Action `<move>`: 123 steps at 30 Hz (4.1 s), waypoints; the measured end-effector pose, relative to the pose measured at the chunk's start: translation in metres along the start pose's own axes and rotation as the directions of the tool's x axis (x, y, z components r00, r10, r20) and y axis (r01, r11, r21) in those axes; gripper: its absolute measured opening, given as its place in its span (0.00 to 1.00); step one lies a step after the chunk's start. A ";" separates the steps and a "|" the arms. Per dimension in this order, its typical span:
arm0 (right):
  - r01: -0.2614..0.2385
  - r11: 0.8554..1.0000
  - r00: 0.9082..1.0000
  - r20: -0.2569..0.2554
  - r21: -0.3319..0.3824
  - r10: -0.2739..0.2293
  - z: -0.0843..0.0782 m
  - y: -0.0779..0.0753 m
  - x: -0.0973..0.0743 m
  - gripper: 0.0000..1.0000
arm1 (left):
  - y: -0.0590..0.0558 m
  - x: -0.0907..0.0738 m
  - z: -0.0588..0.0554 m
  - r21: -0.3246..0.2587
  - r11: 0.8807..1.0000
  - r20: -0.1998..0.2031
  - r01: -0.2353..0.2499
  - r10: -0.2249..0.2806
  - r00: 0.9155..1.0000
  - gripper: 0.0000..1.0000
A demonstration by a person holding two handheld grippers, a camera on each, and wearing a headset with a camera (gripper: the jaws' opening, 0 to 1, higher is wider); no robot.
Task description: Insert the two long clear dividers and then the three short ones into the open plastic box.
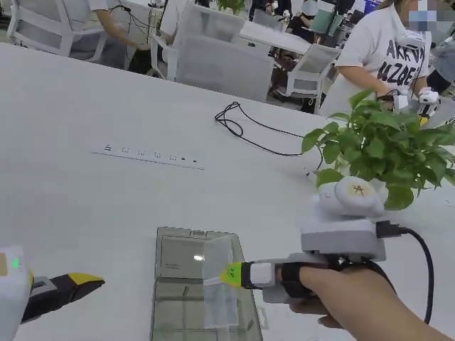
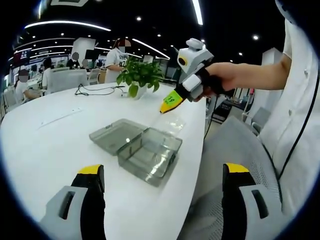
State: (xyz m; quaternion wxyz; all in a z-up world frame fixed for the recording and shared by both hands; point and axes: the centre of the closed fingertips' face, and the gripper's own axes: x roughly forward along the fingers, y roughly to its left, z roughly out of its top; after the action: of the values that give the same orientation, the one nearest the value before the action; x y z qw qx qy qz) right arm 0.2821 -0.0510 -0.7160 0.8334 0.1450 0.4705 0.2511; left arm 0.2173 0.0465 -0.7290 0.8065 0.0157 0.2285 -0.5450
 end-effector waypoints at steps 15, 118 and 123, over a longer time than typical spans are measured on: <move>0.077 0.989 0.990 -0.129 0.123 -0.061 -0.019 -0.010 0.024 0.07 | 0.002 0.004 -0.004 -0.016 0.999 0.019 0.030 -0.030 0.999 1.00; 0.028 0.994 0.974 -0.228 0.108 -0.003 -0.053 -0.027 0.085 0.17 | 0.003 0.006 0.002 -0.079 0.997 0.034 -0.003 0.005 0.999 1.00; -0.008 0.990 0.979 -0.199 0.137 0.035 -0.049 -0.023 0.078 0.20 | 0.001 0.004 0.005 -0.078 0.997 0.029 -0.024 0.026 0.999 1.00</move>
State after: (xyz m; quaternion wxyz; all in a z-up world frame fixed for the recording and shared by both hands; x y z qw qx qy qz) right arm 0.2805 -0.0260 -0.8077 0.7669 0.1804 0.5669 0.2409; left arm 0.2209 0.0422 -0.7267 0.8166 -0.0211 0.2372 -0.5258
